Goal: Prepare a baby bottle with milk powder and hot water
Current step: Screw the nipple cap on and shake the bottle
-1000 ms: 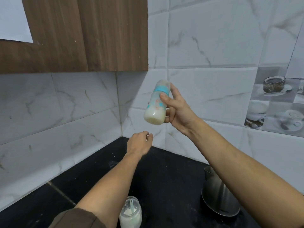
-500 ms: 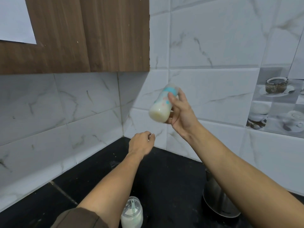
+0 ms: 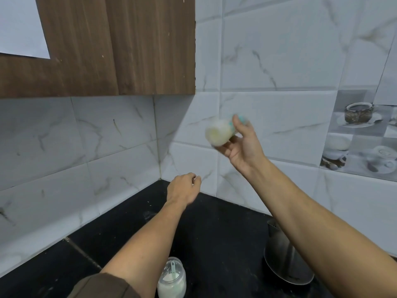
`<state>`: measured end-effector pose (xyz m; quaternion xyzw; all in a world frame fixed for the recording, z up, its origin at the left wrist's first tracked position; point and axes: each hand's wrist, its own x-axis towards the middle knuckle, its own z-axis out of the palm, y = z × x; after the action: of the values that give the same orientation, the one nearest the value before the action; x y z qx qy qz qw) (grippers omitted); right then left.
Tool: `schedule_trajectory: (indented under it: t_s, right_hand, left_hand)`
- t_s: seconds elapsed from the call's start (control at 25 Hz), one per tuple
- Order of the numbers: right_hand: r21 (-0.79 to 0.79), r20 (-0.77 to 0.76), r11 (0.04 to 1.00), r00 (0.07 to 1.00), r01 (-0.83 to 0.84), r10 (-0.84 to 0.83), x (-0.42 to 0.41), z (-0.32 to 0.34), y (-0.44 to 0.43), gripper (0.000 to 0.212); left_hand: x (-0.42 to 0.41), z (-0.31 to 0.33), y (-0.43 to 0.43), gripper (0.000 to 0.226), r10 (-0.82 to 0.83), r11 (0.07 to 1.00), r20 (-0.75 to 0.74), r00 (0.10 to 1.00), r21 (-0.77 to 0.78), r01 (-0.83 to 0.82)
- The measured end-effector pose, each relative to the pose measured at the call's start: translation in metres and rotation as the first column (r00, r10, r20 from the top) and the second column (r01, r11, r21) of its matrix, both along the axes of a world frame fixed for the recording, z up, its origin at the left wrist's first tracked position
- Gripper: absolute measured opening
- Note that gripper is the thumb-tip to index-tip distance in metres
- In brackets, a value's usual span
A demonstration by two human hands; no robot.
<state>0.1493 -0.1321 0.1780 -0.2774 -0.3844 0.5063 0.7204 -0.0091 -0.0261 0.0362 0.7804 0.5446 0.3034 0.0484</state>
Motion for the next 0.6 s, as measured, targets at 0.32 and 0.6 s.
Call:
schedule_trajectory:
  t_s: [0.32, 0.6]
  right_hand:
    - [-0.017, -0.096, 0.997, 0.993, 0.074, -0.075, 0.004, 0.0, -0.001, 0.066]
    - [0.05, 0.094, 0.997, 0.994, 0.052, -0.057, 0.004, 0.008, -0.009, 0.07]
  left_hand:
    - [0.001, -0.002, 0.0, 0.044, -0.009, 1.0, 0.003, 1.0, 0.002, 0.009]
    - [0.002, -0.003, 0.001, 0.044, -0.014, 1.0, 0.001, 1.0, -0.006, 0.014]
